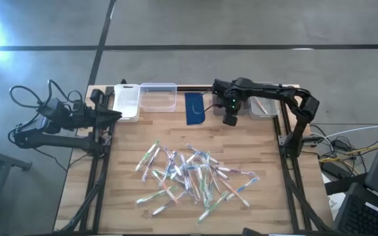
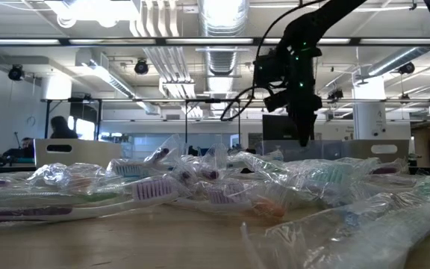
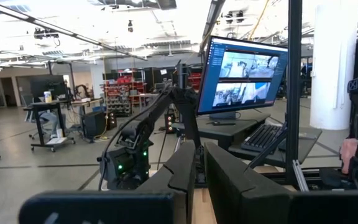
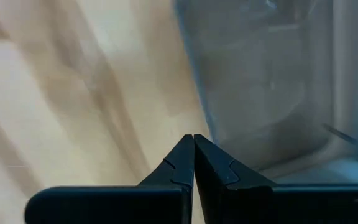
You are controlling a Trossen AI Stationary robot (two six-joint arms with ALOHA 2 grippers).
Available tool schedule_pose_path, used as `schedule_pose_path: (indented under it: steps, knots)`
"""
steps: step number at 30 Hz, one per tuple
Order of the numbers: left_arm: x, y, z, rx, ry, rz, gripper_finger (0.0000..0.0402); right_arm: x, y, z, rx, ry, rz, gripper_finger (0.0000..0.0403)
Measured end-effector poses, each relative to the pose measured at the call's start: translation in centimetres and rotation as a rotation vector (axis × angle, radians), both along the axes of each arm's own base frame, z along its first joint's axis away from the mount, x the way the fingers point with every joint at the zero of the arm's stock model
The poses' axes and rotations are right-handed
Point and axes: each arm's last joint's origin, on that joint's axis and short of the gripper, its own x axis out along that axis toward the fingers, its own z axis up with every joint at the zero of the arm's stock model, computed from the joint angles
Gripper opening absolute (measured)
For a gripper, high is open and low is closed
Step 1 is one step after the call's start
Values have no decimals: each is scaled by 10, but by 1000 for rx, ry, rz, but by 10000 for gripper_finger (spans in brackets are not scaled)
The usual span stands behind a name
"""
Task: Pick & Place Toothbrushes
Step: Adjust the black bin on the table, then put the purple toothbrush into the black bin
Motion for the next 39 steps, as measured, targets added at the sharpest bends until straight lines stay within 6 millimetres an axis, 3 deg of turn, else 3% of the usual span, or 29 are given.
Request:
schedule_pose_path:
  steps: [14,24,29,39]
  knots:
    - [0,0,0,0,0,0,42,-9,-19,-10,-93,-5,-62,8]
    - [0,0,0,0,0,0,42,-9,-16,-8,-54,-28,-84,8]
    - [0,0,0,0,0,0,42,-12,-11,7,-73,-65,-111,8]
    - [0,0,0,0,0,0,42,-28,12,60,-146,-242,-181,8]
